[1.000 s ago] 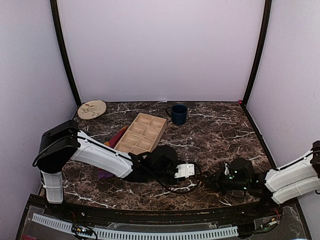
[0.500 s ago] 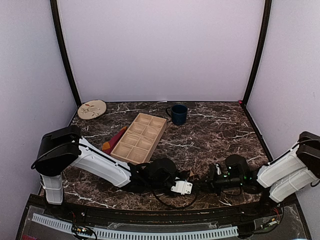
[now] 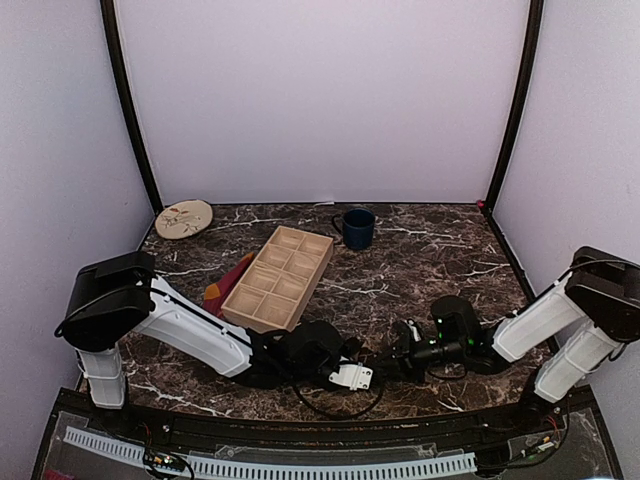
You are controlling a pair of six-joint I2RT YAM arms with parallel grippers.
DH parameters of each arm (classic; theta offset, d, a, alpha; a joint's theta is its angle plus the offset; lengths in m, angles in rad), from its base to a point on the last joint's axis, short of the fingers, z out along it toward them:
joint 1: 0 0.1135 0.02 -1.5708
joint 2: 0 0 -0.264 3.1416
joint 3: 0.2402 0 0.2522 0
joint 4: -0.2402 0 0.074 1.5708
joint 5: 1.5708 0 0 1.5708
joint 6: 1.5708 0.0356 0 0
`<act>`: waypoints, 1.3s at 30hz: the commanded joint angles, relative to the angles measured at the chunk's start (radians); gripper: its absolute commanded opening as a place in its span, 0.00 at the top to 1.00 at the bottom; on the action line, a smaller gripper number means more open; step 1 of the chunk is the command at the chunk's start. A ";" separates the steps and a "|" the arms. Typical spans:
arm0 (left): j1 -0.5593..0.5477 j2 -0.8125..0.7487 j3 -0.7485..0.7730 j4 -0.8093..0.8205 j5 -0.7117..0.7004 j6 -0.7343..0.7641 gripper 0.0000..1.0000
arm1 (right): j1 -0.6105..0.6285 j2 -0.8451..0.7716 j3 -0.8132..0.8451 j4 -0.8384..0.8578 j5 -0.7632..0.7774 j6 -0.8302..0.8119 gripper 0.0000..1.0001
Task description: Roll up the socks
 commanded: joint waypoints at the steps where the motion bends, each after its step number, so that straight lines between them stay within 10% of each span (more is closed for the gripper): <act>1: -0.003 -0.054 -0.018 0.022 -0.007 0.027 0.65 | -0.002 0.009 0.025 -0.010 -0.074 -0.035 1.00; 39: -0.001 0.051 0.191 -0.320 0.302 0.011 0.63 | -0.004 0.005 -0.171 0.239 -0.075 0.100 1.00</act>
